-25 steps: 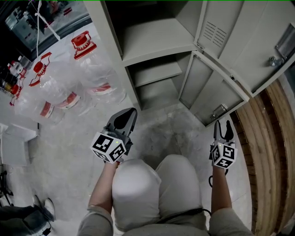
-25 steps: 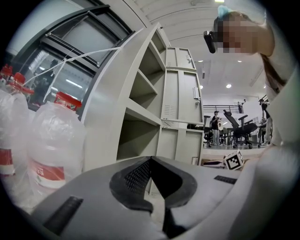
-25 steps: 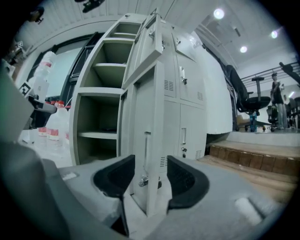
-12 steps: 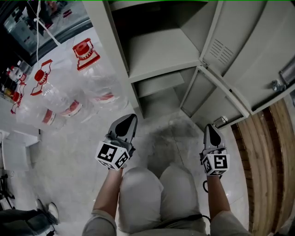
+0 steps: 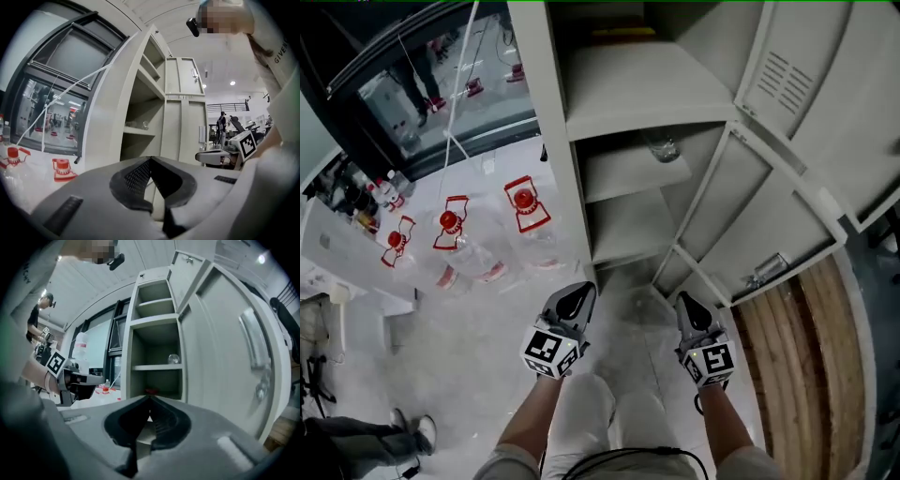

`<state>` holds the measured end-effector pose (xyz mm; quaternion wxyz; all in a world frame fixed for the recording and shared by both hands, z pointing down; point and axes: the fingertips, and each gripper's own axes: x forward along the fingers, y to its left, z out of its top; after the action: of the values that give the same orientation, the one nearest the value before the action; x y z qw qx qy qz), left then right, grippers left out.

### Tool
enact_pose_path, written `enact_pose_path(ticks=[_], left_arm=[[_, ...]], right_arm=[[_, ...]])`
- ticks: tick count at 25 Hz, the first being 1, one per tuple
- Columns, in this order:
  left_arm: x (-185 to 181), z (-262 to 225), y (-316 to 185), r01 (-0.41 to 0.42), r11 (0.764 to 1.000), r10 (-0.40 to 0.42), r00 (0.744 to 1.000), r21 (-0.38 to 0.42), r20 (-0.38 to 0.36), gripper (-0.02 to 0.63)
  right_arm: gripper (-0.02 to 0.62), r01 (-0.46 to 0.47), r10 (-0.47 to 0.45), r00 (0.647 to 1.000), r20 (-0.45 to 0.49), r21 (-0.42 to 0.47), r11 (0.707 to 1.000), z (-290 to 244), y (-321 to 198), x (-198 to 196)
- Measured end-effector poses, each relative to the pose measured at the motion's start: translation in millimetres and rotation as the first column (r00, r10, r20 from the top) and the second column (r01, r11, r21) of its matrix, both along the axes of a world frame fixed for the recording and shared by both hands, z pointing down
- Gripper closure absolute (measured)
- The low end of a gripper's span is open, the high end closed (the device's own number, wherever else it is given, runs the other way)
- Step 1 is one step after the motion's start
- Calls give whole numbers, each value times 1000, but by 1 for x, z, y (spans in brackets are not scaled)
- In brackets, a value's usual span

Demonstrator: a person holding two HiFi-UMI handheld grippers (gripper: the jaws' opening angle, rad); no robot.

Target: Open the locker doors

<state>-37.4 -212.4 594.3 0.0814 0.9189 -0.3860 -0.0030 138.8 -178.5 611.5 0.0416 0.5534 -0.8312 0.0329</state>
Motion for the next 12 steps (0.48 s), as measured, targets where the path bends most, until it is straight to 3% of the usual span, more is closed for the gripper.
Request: enact_pose_path(ticks=[5, 12], left_arm=[[-1, -110, 34, 21, 1000, -21, 1000, 13, 0, 607], [-17, -217, 90, 97, 995, -97, 995, -10, 7, 607]], right_arm=[[597, 39, -39, 999, 24, -5, 999, -106, 30, -6], [597, 60, -58, 996, 61, -27, 998, -217, 82, 4]])
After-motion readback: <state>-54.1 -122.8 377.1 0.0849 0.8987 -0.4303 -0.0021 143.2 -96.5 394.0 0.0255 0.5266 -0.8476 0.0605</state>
